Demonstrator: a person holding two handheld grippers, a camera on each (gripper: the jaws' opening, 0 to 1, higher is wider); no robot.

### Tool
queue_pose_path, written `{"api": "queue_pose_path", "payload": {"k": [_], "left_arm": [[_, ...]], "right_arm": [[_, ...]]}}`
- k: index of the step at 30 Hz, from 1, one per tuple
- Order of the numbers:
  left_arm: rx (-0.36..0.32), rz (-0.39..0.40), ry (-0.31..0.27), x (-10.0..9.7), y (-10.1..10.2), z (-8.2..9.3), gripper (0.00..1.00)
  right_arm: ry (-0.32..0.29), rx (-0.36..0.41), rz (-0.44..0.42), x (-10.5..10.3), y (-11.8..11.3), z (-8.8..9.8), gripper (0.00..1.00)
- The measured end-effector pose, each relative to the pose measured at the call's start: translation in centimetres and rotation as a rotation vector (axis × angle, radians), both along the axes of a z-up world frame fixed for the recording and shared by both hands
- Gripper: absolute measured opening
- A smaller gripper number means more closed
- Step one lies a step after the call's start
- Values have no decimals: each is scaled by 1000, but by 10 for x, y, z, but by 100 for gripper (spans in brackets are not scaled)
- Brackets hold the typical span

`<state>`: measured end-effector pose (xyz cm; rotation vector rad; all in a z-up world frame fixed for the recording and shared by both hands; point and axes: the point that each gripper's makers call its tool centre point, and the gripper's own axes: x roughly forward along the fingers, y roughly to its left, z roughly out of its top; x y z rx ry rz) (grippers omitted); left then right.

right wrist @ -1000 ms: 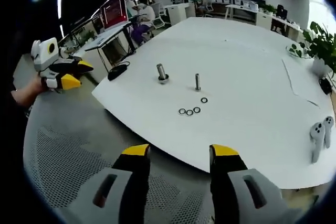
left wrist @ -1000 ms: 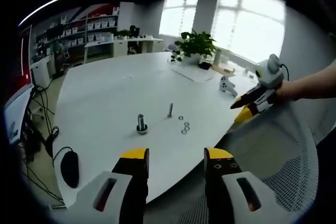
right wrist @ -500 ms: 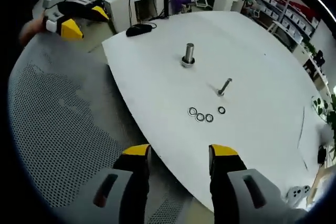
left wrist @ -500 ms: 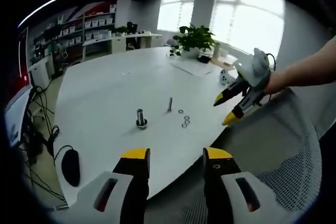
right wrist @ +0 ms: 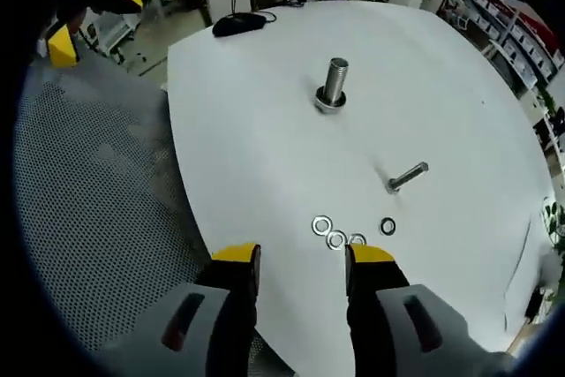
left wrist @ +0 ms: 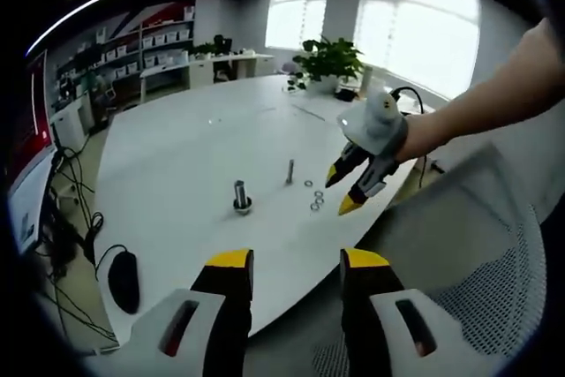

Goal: Place the washer onto the threaded stud by aligning its center hole with the stud, sliding it down to the base, and recovering from edge contact or off-axis alignment until the washer reaches the visible bottom stop.

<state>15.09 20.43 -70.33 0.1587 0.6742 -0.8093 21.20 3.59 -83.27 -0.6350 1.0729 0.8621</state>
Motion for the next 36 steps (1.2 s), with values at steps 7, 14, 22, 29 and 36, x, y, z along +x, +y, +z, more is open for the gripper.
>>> {"api": "queue_pose_path", "payload": {"k": [7, 14, 22, 29, 36], "left_arm": [[-2, 7, -6, 1, 1, 1, 37], [9, 5, -4, 1, 1, -1, 37], [14, 18, -3, 2, 4, -2, 37], [14, 11, -2, 3, 2, -1, 37], [23, 16, 2, 3, 3, -3, 36]], "right_arm": [[50, -50, 18, 4, 0, -18, 34], [61, -78, 47, 12, 6, -25, 33], [86, -125, 113, 14, 6, -36, 29], [122, -164, 170, 16, 5, -36, 26], [131, -207, 226, 16, 4, -37, 25]]}}
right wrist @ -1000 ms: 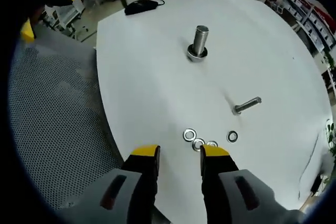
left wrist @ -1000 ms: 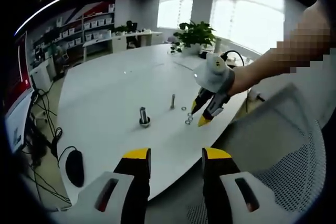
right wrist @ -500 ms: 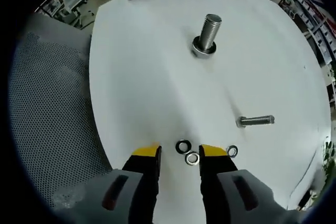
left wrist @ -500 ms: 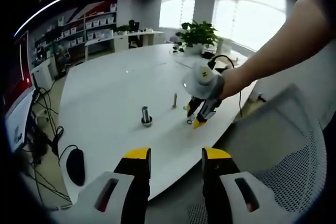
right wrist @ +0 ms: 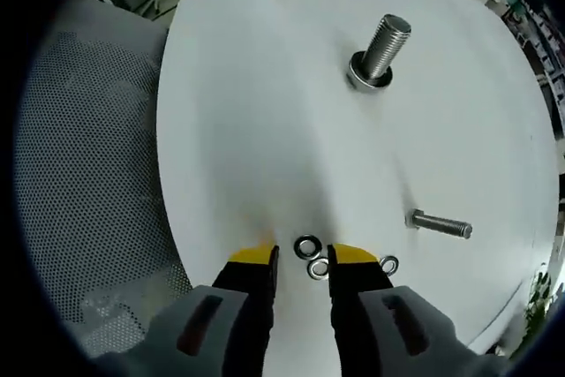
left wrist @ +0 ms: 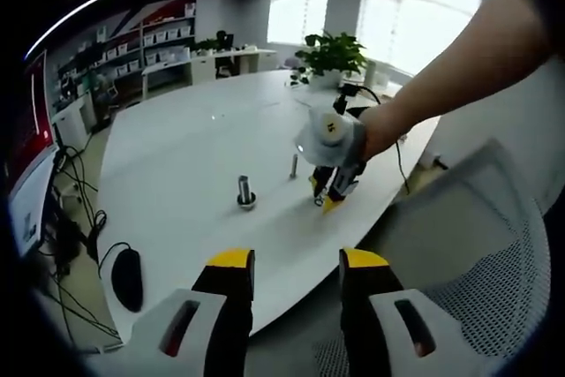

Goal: Place the washer onto the threaded stud by aligning its center hole with the stud, sliding it down to the base, and recovering from edge contact or off-axis alignment until the washer reaches the visible bottom stop.

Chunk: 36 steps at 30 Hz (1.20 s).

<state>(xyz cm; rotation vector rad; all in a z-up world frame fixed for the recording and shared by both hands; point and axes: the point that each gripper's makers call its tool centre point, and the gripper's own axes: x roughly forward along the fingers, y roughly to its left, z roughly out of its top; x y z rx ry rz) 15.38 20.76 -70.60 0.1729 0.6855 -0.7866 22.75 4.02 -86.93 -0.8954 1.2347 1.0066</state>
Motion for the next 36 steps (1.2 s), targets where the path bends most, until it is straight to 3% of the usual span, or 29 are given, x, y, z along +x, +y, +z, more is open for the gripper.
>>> {"api": "queue_pose_path", "payload": {"k": [5, 17, 20, 24, 36], "left_arm": [[1, 1, 4, 0, 0, -1, 36], [12, -2, 7, -1, 1, -2, 35], [5, -1, 7, 0, 0, -2, 35], [8, 6, 7, 0, 2, -2, 34], [7, 9, 1, 1, 2, -1, 34]], "right_arm": [[-14, 14, 21, 1, 1, 0, 18], [-4, -8, 16, 1, 1, -1, 16], [1, -15, -49, 2, 1, -1, 15], [-10, -21, -63, 3, 0, -1, 15], [-56, 60, -207, 5, 0, 0, 14]]}}
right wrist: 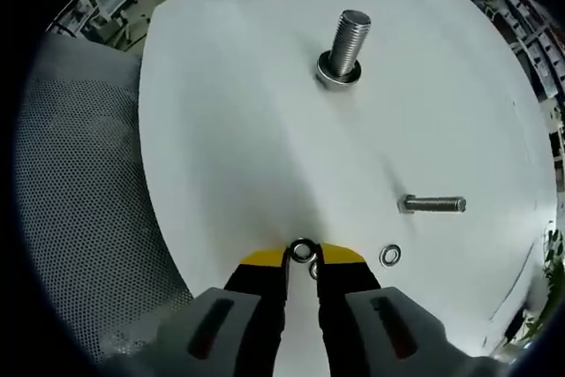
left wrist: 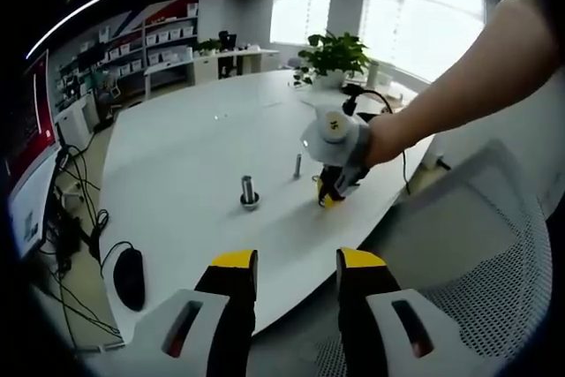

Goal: Place the washer onto the threaded stud by aligning its center hole with the stud, sliding it down to the base, and recovering from edge contact or off-axis alignment until the washer reaches the visible bottom stop.

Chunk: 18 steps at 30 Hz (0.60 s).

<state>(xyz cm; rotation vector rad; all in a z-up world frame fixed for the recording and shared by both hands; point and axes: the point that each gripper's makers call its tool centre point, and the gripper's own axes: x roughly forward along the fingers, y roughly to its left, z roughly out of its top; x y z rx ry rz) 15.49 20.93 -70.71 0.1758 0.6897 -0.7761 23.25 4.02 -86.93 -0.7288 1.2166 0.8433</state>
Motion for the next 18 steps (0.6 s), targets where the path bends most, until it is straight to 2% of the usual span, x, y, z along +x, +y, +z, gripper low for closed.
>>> {"api": "queue_pose_path", "payload": {"k": [5, 8, 18], "left_arm": [[0, 0, 2, 0, 0, 0, 34], [0, 4, -2, 0, 1, 0, 34], [5, -2, 2, 0, 0, -1, 34]], "right_arm": [[-34, 34, -60, -2, 1, 2, 14], [-51, 42, -50, -5, 3, 3, 14], [-41, 58, -84, -3, 3, 1, 13]]}}
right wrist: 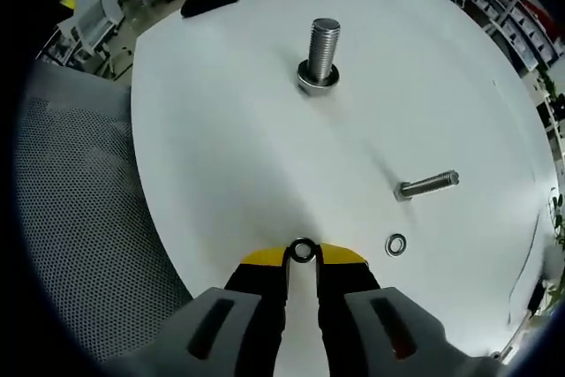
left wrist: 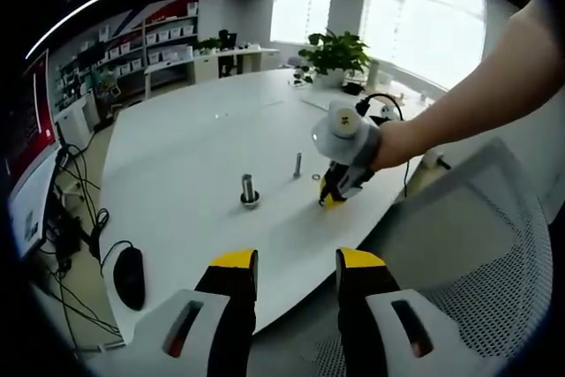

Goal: Place the washer onto the threaded stud by aligning its center hole with the stud, sliding it down to the base, and recovering from edge contact or off-axis alignment until the washer reaches the visible bottom stop.

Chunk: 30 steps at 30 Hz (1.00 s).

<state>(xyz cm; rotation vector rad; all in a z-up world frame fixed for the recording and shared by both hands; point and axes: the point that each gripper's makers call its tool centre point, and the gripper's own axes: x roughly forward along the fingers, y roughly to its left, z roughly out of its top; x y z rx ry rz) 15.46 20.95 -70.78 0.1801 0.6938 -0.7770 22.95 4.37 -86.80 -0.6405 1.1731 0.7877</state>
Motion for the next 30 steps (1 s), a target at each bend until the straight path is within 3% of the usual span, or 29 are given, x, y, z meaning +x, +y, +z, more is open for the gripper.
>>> {"api": "queue_pose_path", "payload": {"k": [18, 30], "left_arm": [[0, 5, 7, 0, 1, -1, 33], [-2, 7, 2, 1, 2, 0, 33]], "right_arm": [[-49, 37, -6, 17, -3, 22, 13], [-119, 50, -43, 45, -20, 58, 13]]}}
